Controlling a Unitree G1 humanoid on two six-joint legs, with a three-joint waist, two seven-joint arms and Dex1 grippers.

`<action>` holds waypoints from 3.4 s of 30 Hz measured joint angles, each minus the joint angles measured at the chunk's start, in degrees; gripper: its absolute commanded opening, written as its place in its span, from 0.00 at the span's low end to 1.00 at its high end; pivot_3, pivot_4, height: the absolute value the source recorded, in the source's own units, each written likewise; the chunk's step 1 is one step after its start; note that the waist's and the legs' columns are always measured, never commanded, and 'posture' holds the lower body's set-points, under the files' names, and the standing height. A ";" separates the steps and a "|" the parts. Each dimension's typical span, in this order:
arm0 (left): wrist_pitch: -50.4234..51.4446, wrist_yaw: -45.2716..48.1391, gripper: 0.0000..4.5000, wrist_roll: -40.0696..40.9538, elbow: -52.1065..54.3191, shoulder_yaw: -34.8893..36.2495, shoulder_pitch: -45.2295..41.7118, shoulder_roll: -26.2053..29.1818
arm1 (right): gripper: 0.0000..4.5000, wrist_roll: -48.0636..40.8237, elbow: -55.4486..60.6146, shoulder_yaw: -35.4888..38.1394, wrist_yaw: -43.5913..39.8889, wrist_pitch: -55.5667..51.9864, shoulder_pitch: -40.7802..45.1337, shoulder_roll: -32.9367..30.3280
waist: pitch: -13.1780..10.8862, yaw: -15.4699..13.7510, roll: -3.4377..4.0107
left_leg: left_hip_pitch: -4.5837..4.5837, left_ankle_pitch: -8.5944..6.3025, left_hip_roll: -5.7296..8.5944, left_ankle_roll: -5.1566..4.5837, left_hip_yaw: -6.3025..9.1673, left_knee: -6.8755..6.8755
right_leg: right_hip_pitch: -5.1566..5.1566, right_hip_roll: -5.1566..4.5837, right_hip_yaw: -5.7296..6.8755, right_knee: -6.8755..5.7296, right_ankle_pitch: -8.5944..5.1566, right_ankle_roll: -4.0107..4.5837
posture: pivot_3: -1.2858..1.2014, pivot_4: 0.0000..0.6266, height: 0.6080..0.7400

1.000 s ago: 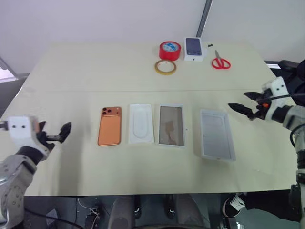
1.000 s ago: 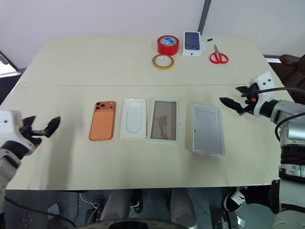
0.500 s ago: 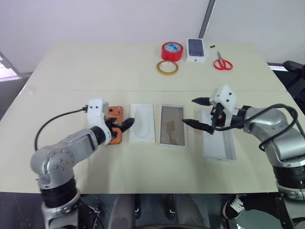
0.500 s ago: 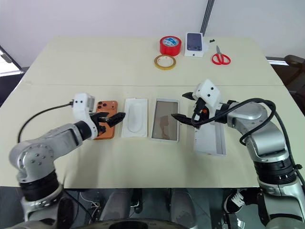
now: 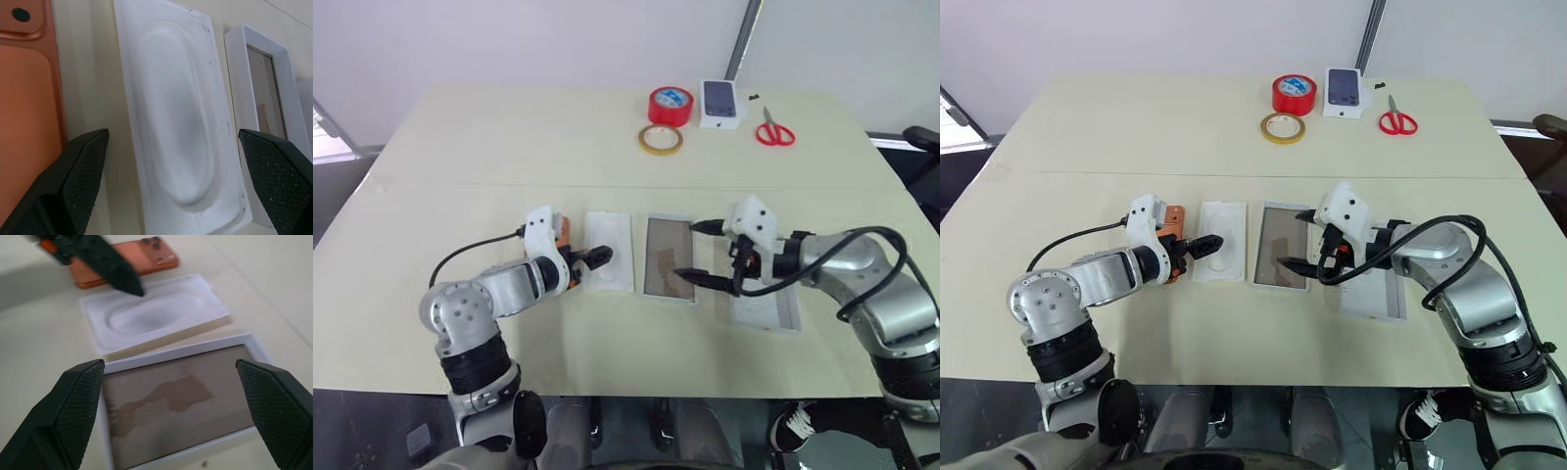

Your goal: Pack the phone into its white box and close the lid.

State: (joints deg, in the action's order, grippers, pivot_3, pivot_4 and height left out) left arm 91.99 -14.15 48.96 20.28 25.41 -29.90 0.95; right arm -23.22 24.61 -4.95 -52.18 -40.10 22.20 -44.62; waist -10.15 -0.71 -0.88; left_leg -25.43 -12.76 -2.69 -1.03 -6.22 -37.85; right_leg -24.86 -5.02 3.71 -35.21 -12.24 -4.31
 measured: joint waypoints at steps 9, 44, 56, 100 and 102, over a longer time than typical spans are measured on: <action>-0.03 -1.38 0.46 -2.71 -6.20 0.84 -3.85 -3.00 | 1.00 0.55 2.41 -4.90 0.57 -5.11 -0.17 -1.03 | 0.01 -0.16 -0.02 | -0.01 -0.03 0.02 -0.04 0.06 -0.07 | 0.09 -0.07 0.05 0.04 0.00 0.00 | 0.52 0.24 1.00; 0.00 -0.87 0.00 -0.53 -4.84 19.16 -11.08 1.55 | 0.00 18.80 -7.82 -29.90 2.43 0.61 12.47 13.10 | -0.01 0.01 -0.16 | -0.07 -0.02 -0.01 -0.01 0.05 -0.07 | 0.01 -0.03 0.11 -0.03 0.02 -0.01 | 0.52 0.24 1.00; 0.00 -6.58 0.00 5.53 -3.50 15.98 -8.35 -1.70 | 1.00 15.17 -9.31 -17.92 0.87 0.22 12.45 12.27 | -0.01 -0.04 -0.22 | -0.07 -0.02 -0.01 0.00 0.03 -0.08 | 0.04 -0.08 0.10 -0.02 0.02 -0.01 | 0.52 0.24 1.00; -1.70 -6.00 0.86 16.53 1.48 2.27 -2.52 13.58 | 0.02 15.65 -17.66 -10.56 7.43 -4.67 17.87 15.51 | -0.02 0.61 -0.23 | -0.05 -0.01 -0.02 0.03 0.00 -0.01 | -0.06 -0.01 0.09 -0.07 0.02 0.01 | 0.52 0.24 1.00; -5.07 -0.21 0.86 13.68 3.57 -1.09 0.80 21.12 | 0.02 15.79 -18.31 -11.23 9.44 -6.63 19.39 18.91 | -0.01 1.19 -0.19 | -0.05 0.03 -0.05 0.16 -0.02 0.08 | -0.15 -0.04 0.09 -0.12 0.02 0.03 | 0.52 0.24 1.00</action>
State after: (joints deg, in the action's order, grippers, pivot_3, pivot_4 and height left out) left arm 86.92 -14.37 62.64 23.85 24.32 -29.10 22.07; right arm -7.42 6.30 -16.18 -42.75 -46.73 41.59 -25.71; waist -10.17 0.49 -1.08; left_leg -25.47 -12.73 -2.74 -0.88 -6.24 -37.77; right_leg -25.01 -5.06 3.80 -35.33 -12.22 -4.28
